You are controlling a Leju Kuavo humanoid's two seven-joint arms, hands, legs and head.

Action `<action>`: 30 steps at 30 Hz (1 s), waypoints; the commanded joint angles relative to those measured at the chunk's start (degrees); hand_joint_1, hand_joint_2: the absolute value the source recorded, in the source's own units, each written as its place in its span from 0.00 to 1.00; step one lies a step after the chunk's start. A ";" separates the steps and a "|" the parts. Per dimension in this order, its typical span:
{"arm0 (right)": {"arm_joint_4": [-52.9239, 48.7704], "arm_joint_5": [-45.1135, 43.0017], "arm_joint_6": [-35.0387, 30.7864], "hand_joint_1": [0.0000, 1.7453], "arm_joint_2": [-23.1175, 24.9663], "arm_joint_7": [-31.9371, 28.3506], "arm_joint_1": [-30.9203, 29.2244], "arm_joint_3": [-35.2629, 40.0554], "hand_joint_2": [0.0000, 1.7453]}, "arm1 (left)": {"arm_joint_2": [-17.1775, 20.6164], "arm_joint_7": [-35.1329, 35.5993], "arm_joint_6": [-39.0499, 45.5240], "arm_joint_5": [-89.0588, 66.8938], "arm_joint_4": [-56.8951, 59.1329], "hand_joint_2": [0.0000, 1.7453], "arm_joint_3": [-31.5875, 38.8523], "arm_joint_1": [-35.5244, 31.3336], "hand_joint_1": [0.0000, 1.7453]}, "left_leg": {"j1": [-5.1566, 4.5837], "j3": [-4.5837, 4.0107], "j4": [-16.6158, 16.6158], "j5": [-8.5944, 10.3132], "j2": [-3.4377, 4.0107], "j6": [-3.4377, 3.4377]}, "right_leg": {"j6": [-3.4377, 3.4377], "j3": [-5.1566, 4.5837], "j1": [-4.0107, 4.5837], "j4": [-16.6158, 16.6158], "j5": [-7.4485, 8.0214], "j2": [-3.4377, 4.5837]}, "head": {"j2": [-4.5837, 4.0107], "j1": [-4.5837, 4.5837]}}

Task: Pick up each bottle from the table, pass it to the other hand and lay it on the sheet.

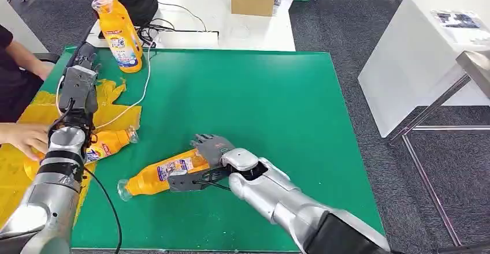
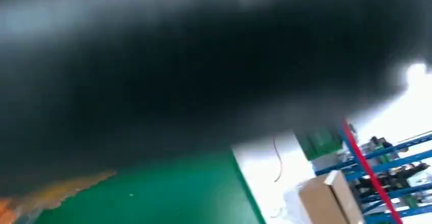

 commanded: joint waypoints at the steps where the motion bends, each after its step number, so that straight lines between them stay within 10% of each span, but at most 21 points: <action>1: 6.30 3.68 0.88 0.00 5.10 0.93 -4.48 7.27 1.00 | -2.40 0.38 -0.88 1.73 -0.18 1.00 0.51 -1.84 0.00 | -0.04 0.07 0.05 -0.06 -0.09 0.12 | 0.05 0.02 -0.05 0.10 -0.06 0.04 | 0.00 0.00; 10: 6.10 3.77 1.89 0.00 5.40 0.91 -3.64 8.00 1.00 | -2.60 0.36 -0.96 1.86 -0.17 1.00 0.20 -2.01 0.00 | -0.07 0.21 0.05 -0.10 -0.32 0.18 | 0.08 0.19 -0.07 0.13 -0.17 -0.10 | 0.00 0.00; 14: 9.38 3.46 17.57 0.02 5.40 0.70 -0.67 12.48 1.00 | -3.97 0.26 -1.48 2.54 0.77 1.00 -0.77 -3.47 0.00 | -0.02 0.05 -0.02 0.00 -0.21 0.08 | 0.03 0.09 -0.01 -0.01 -0.05 -0.11 | 0.00 0.00; 15: 10.44 4.01 18.41 1.00 5.13 0.21 0.67 13.39 1.00 | -4.33 0.20 -1.59 2.74 1.35 1.00 -1.24 -3.96 0.00 | -0.02 0.10 -0.02 -0.01 -0.34 0.10 | 0.04 0.16 -0.01 -0.01 -0.09 -0.22 | 0.00 0.00; 30: 12.58 8.13 21.82 1.00 0.07 1.65 10.47 18.27 1.00 | -3.26 -0.83 -1.20 6.24 0.18 1.00 -2.38 -1.66 0.00 | -0.01 1.09 -0.27 -0.01 -0.34 0.03 | 0.00 0.99 -0.02 -0.36 -0.04 -0.20 | 0.00 0.04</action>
